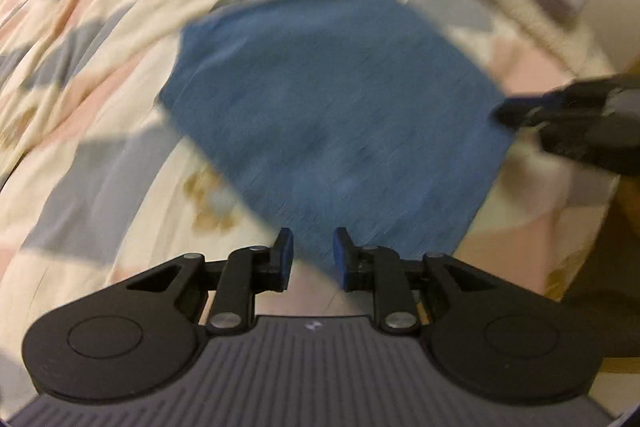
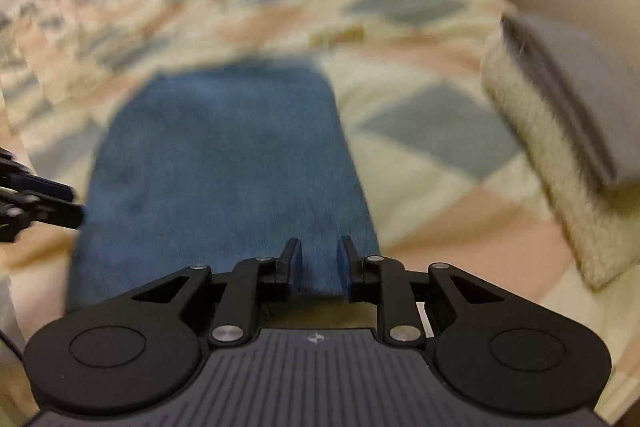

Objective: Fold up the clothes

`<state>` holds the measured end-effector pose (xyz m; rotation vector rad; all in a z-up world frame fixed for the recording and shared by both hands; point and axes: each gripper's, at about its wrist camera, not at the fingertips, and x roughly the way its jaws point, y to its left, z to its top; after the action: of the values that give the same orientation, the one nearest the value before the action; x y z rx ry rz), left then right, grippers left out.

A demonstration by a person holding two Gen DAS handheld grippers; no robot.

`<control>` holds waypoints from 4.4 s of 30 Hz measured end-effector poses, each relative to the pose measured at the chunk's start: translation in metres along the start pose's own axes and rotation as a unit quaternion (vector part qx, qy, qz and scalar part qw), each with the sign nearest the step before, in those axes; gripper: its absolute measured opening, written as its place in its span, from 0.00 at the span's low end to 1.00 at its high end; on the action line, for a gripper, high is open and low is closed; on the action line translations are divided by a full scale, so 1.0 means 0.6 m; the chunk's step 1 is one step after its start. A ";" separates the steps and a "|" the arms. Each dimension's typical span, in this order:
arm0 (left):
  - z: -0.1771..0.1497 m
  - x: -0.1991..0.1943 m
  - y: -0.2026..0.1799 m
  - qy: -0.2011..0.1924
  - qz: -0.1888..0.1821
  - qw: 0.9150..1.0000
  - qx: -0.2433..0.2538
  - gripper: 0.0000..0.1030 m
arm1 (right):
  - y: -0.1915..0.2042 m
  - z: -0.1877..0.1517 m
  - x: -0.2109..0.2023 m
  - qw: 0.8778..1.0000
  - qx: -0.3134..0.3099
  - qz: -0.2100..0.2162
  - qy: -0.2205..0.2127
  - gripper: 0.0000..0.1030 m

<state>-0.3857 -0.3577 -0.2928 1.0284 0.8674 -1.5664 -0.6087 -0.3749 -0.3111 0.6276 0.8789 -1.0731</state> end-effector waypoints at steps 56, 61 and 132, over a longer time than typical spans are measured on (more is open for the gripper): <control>-0.066 -0.294 -0.120 -0.009 0.197 0.969 -0.150 0.42 | -0.024 0.016 -0.253 0.998 0.000 0.070 -0.008 0.54; -0.084 -0.298 -0.150 -0.005 0.212 0.964 -0.158 0.49 | -0.036 -0.008 -0.228 0.997 -0.013 0.075 0.016 0.54; -0.034 -0.239 -0.171 0.010 0.189 0.971 -0.145 0.65 | -0.087 -0.028 -0.287 0.996 -0.029 0.082 0.018 0.59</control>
<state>-0.4663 -0.2655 -0.1644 0.9330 0.8288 -1.0761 -0.6982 -0.2984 -0.1742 0.6602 0.8721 -0.8879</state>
